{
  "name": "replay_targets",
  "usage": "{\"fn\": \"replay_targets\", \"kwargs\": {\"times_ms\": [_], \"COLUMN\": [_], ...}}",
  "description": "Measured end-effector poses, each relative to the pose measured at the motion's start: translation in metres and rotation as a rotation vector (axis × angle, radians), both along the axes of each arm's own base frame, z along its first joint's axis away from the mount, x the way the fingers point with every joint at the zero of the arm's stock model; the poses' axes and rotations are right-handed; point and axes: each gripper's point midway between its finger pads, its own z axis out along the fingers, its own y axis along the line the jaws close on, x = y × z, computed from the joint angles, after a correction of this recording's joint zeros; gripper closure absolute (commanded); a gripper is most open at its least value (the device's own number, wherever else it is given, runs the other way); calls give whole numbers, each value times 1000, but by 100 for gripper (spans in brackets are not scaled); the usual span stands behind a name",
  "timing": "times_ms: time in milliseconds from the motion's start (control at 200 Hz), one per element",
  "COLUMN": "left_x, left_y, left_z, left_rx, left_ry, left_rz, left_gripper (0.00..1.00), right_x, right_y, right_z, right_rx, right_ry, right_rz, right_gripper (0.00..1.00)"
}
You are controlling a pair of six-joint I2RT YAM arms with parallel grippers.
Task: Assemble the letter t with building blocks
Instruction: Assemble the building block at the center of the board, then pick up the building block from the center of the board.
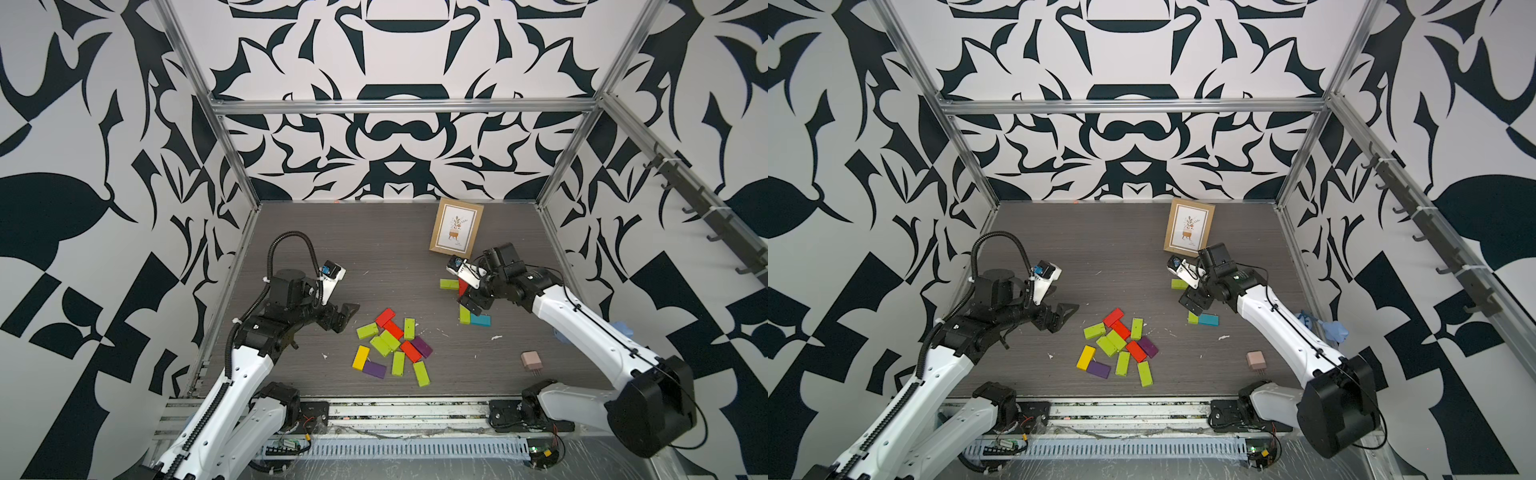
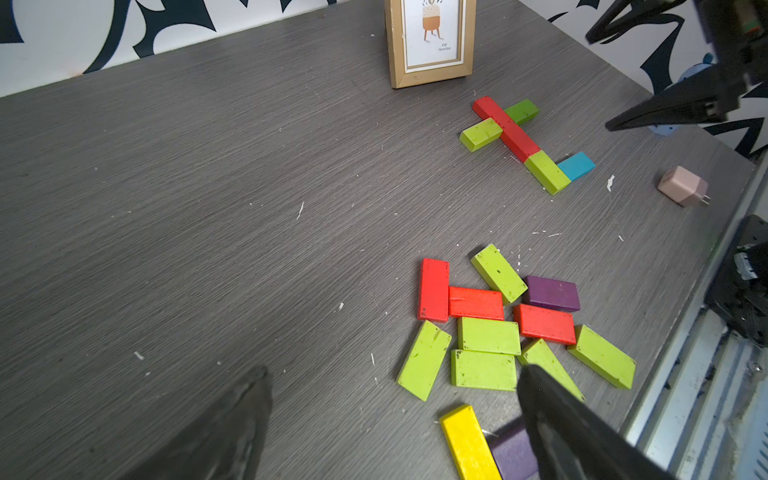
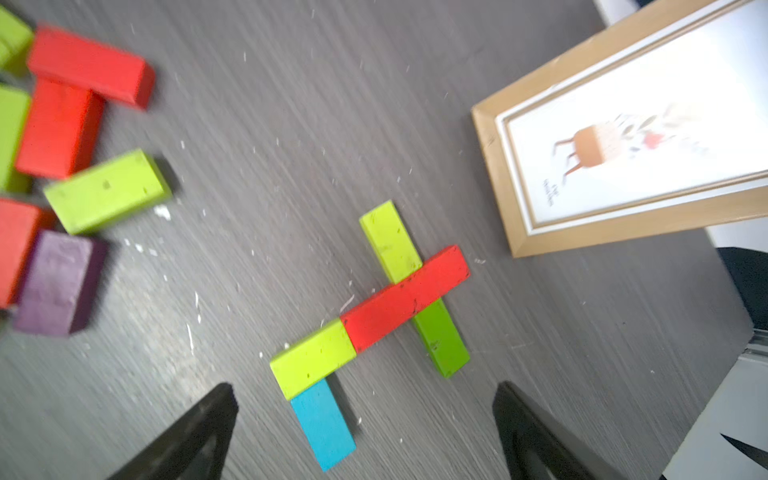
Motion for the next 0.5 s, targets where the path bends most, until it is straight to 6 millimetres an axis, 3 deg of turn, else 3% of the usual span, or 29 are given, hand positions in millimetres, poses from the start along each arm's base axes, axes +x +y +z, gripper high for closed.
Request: {"fn": "replay_targets", "kwargs": {"times_ms": [110,285,500], "left_x": [0,1,5], "left_y": [2,8,16], "left_z": [-2,-5,-2], "left_rx": [12,31,45], "left_ry": [6,23,22], "left_rz": [12,46,106], "left_gripper": [2,2,2], "right_x": [-3,-10,-13], "right_y": [16,32,41], "right_z": [24,46,56], "right_rx": [79,185,332], "right_ry": [-59,-88,-28], "right_rz": [-8,-32,-113], "right_gripper": [0,1,2]}}
